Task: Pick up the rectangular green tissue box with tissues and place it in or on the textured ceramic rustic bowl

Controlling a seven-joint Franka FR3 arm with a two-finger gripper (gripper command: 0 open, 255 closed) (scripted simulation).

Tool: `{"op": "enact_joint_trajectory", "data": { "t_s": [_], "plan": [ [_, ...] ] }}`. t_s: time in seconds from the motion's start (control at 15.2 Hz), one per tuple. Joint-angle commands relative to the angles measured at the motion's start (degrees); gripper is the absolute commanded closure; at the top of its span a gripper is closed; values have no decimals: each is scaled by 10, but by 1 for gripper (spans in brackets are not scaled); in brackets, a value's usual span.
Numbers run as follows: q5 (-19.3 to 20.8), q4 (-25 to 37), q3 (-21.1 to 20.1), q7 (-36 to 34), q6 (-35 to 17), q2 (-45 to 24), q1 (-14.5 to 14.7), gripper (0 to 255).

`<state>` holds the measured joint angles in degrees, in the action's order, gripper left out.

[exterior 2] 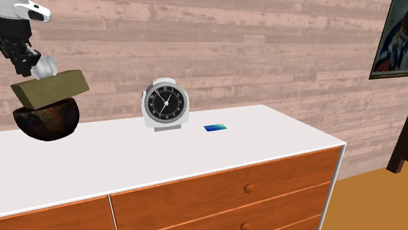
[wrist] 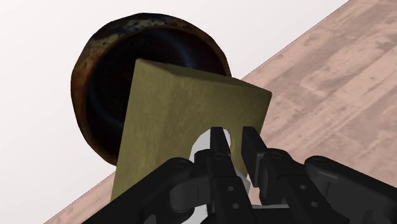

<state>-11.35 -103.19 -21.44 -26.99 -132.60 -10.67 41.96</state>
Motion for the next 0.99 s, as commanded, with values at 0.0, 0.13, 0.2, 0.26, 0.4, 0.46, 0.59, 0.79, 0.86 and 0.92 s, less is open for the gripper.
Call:
{"op": "enact_joint_trajectory", "data": {
  "t_s": [0.0,0.13,0.2,0.26,0.4,0.46,0.59,0.79,0.86,0.92],
  "plan": [
    [0,-1,0,1,-1,-1,0,255],
    [0,-1,0,1,-1,-1,0,255],
    [0,-1,0,1,-1,-1,0,255],
    [0,-1,0,1,-1,-1,0,255],
    [0,-1,0,0,-1,-1,0,0],
    [0,-1,0,0,-1,-1,0,0],
    [0,-1,0,0,-1,-1,0,0],
    [-9,4,1,6,30,23,-8,0],
    [-13,8,3,9,45,35,-12,0],
    [-16,12,4,11,58,43,-14,0]
  ]
}}
